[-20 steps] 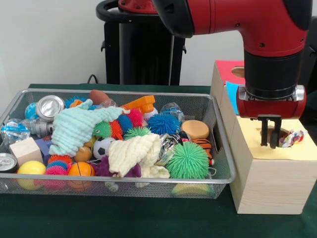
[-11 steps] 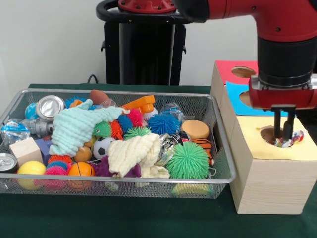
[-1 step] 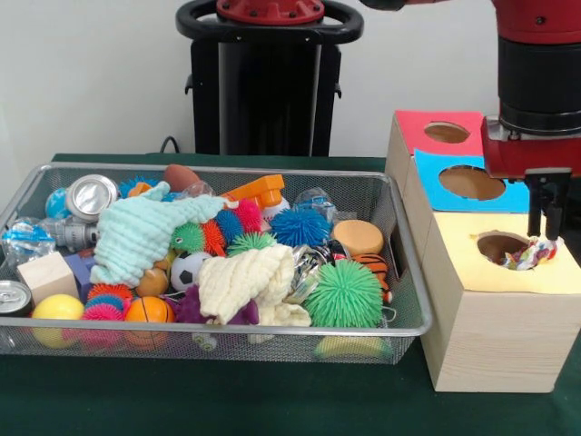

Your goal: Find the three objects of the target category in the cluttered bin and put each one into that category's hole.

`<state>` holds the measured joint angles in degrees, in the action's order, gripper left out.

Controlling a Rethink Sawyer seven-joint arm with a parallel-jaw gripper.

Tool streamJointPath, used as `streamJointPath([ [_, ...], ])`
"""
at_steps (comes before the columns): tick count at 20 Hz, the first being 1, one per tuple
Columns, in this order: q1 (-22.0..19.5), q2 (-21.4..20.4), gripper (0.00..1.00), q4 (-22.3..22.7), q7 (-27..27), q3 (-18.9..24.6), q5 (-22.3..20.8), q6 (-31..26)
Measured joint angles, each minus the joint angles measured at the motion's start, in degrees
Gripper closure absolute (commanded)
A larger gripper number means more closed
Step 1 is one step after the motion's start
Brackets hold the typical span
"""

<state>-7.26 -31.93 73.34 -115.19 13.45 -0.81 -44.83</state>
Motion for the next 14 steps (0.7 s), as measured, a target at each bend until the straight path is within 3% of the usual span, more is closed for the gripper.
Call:
streamJointPath([
  [14,0.92,0.79,1.0,0.01,0.0,0.0,0.02,0.41],
])
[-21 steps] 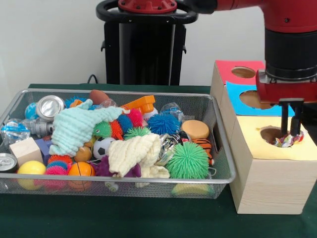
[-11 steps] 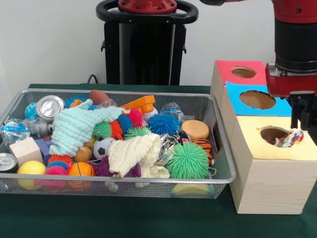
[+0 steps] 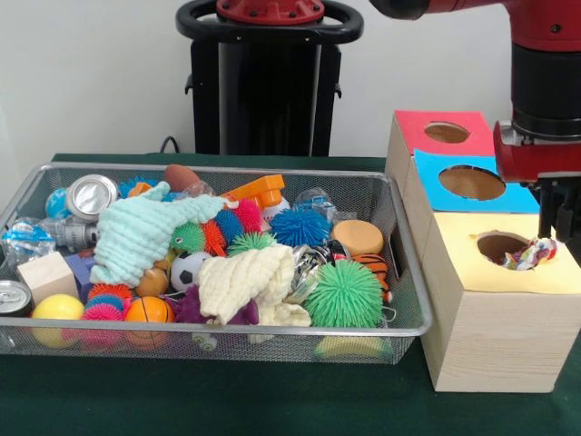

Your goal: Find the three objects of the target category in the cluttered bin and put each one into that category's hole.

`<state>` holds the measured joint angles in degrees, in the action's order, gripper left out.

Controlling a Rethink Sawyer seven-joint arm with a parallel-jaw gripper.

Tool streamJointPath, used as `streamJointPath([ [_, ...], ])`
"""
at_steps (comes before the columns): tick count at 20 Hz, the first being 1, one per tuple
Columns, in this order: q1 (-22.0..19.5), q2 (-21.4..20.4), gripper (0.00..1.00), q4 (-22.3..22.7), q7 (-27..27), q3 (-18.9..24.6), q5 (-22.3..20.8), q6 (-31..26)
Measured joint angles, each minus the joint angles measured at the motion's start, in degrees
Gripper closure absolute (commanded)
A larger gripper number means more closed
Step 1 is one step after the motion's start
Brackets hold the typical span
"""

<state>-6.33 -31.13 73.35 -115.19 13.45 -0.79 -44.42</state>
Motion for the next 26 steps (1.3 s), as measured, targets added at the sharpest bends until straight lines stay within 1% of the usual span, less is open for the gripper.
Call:
streamJointPath([
  [17,0.41,3.83,1.0,0.5,0.0,0.02,-0.52,4.21],
  [26,0.22,3.74,1.0,0.6,0.0,0.12,-0.67,4.49],
])
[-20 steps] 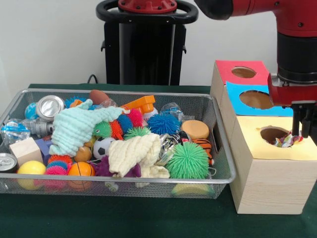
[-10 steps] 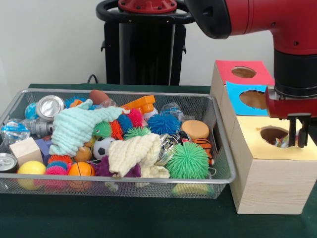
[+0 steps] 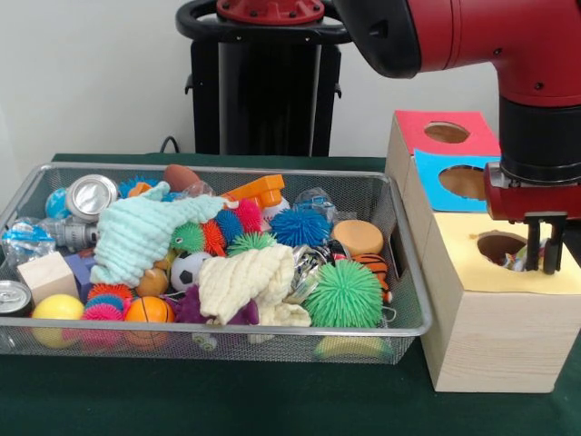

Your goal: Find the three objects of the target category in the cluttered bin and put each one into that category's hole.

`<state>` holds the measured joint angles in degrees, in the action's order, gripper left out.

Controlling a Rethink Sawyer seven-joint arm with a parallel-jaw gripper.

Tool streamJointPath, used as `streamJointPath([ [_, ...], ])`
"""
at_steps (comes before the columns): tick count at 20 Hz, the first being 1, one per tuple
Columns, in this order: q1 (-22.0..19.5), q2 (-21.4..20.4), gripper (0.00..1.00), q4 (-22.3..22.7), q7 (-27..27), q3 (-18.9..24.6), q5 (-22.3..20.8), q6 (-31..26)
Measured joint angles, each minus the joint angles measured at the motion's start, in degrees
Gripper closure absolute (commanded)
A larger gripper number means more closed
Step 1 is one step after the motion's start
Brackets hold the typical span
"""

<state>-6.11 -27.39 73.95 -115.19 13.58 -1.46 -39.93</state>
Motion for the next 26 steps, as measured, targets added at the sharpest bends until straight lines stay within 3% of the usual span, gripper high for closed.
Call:
streamJointPath([
  [26,-0.91,-2.16,1.0,5.59,0.0,0.68,0.04,5.76],
])
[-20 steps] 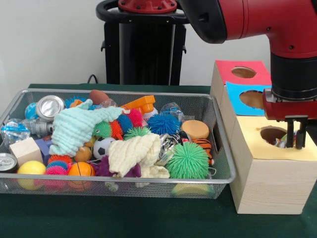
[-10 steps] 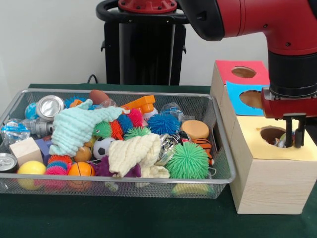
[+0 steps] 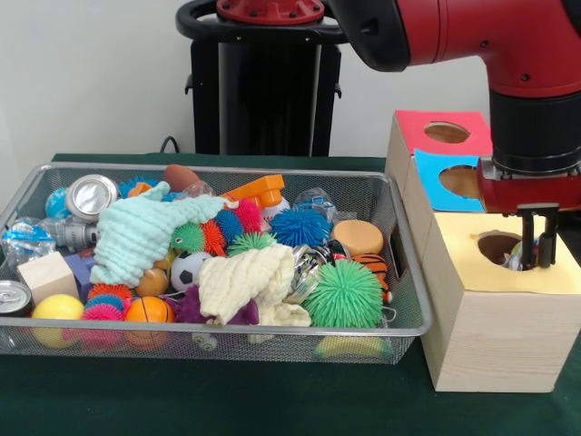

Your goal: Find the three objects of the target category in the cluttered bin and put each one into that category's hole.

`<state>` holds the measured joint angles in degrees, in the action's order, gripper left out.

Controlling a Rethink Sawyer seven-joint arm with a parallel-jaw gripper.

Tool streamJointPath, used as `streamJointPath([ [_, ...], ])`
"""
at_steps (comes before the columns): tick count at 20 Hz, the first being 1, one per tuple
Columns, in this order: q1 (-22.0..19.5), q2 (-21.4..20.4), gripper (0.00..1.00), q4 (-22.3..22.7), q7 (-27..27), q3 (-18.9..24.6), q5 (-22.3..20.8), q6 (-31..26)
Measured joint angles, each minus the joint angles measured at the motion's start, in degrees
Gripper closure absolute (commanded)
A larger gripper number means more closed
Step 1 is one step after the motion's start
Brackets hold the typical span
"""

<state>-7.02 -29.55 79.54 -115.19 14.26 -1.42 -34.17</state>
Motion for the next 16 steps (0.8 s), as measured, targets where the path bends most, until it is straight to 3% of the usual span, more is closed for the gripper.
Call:
streamJointPath([
  [16,-0.51,-0.12,1.0,0.51,0.0,0.45,-0.35,0.89],
])
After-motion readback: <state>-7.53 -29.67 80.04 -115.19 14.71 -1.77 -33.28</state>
